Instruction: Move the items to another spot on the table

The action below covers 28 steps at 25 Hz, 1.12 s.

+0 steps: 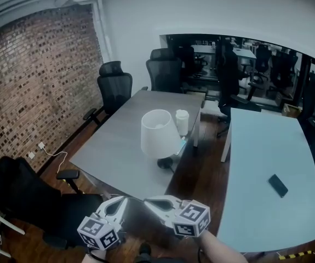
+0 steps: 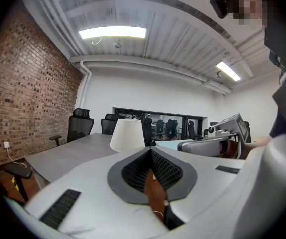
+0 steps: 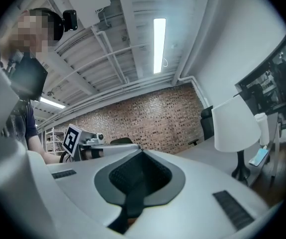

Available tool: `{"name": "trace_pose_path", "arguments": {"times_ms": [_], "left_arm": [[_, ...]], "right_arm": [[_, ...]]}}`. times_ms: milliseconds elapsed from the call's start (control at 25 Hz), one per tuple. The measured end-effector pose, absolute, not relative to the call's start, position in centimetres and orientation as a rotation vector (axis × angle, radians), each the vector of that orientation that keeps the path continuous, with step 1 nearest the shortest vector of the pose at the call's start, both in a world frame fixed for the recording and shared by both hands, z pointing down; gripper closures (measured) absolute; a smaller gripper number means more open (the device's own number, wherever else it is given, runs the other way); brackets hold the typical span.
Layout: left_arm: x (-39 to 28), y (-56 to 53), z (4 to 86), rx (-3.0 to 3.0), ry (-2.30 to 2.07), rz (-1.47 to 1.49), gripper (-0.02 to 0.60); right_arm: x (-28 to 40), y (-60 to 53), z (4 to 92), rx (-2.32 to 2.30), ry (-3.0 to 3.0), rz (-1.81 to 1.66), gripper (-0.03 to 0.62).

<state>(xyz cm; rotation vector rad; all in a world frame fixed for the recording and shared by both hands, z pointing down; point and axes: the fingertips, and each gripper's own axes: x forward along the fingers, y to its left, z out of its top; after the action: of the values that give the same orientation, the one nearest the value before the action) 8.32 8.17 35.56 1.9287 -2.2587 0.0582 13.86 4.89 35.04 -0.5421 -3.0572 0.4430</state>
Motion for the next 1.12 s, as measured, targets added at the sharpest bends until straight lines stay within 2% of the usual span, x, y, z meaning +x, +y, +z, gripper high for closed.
{"name": "trace_pose_path", "arguments": {"times_ms": [800, 1120], "left_arm": [[11.2, 13.3, 37.4, 1.819, -2.268, 0.108, 0.569], [8.9, 17.1, 37.9, 1.757, -2.3, -0.001, 0.569]], "right_arm": [[16.5, 8.1, 34.5, -0.636, -3.084, 0.684, 0.585], [14.7, 12.0, 35.6, -0.705, -3.013, 0.699, 0.585]]}}
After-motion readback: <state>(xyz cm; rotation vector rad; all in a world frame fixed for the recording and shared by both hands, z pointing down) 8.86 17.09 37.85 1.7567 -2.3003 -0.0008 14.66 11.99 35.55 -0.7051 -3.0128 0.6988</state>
